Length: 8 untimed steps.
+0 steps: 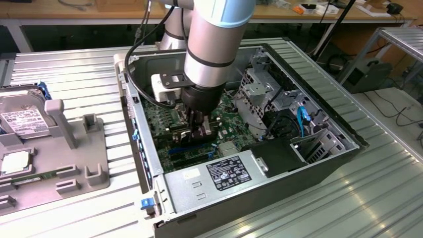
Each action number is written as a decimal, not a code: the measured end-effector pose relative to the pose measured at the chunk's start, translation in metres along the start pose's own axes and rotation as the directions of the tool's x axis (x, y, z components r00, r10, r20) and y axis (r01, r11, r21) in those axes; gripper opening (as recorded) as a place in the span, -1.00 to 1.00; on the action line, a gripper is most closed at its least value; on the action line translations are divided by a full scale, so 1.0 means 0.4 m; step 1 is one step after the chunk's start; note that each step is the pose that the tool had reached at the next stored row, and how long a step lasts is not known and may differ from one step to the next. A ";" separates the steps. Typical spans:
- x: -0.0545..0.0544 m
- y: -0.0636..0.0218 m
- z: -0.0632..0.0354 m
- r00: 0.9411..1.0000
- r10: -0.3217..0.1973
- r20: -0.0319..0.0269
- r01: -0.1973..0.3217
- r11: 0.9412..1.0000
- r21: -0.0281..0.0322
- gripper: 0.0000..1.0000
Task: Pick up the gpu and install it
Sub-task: 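Insert the gpu into the slot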
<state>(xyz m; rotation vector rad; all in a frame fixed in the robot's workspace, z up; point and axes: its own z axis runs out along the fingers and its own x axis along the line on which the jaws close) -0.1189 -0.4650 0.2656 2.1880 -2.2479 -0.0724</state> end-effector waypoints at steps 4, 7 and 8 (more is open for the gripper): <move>0.000 0.002 0.001 1.000 0.000 -0.001 0.000 1.000 -0.001 -0.47; 0.000 0.002 0.001 1.000 0.000 0.000 0.000 1.000 -0.001 -0.47; 0.000 0.002 0.001 1.000 0.000 0.000 0.000 1.000 -0.001 -0.47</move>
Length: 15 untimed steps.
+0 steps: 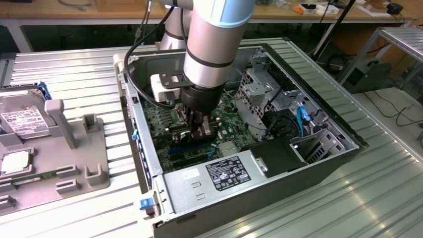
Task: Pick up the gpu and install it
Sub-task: 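Insert the gpu into the slot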
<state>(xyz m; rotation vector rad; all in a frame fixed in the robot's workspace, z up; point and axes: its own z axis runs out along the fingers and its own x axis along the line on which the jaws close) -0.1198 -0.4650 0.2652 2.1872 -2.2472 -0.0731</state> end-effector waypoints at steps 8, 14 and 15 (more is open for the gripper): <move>0.000 0.000 0.000 1.000 0.000 0.000 0.000 1.000 0.000 -0.47; -0.008 0.000 0.000 1.000 0.000 0.000 0.000 1.000 0.000 -0.47; -0.008 0.000 0.000 1.000 0.000 0.000 0.000 1.000 0.000 -0.47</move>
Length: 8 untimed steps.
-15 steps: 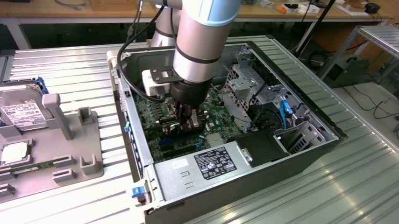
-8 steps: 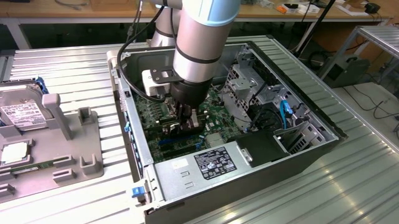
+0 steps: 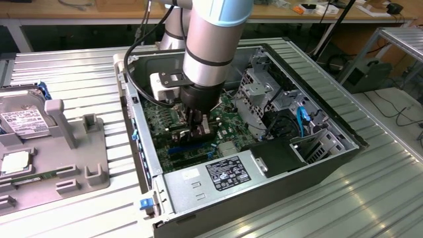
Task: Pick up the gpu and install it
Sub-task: 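Insert the gpu into the slot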
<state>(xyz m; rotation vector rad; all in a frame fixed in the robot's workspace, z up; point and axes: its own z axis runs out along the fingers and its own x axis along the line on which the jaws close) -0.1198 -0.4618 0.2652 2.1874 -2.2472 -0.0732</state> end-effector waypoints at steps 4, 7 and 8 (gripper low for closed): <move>0.001 0.000 0.008 1.000 0.000 0.000 0.000 1.000 0.000 -0.47; 0.002 0.000 0.013 1.000 0.000 -0.001 0.000 1.000 0.000 -0.47; 0.002 0.000 0.014 1.000 0.000 -0.001 0.000 1.000 0.000 -0.47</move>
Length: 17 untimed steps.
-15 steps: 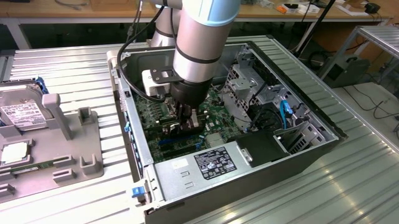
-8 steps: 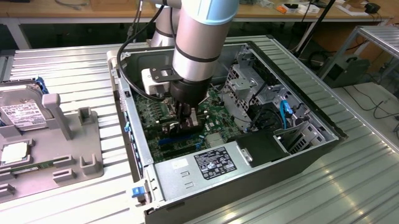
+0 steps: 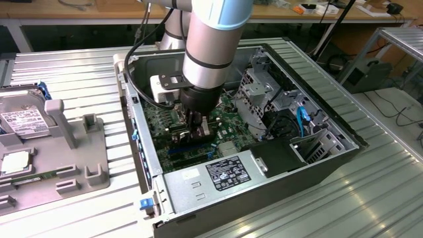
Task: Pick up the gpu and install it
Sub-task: 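Insert the gpu into the slot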
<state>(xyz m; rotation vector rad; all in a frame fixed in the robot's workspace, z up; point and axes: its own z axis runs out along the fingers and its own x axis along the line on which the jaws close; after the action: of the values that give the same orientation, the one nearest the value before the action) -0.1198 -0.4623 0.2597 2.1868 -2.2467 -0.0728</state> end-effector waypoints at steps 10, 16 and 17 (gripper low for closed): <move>0.001 0.000 0.001 1.000 0.000 0.001 0.000 1.000 0.000 -0.47; 0.006 0.000 0.003 1.000 0.000 0.001 0.000 1.000 0.000 -0.47; 0.006 0.000 0.005 1.000 0.000 0.001 0.000 1.000 0.001 -0.47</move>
<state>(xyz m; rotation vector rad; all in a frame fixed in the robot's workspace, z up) -0.1198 -0.4648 0.2577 2.1875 -2.2472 -0.0728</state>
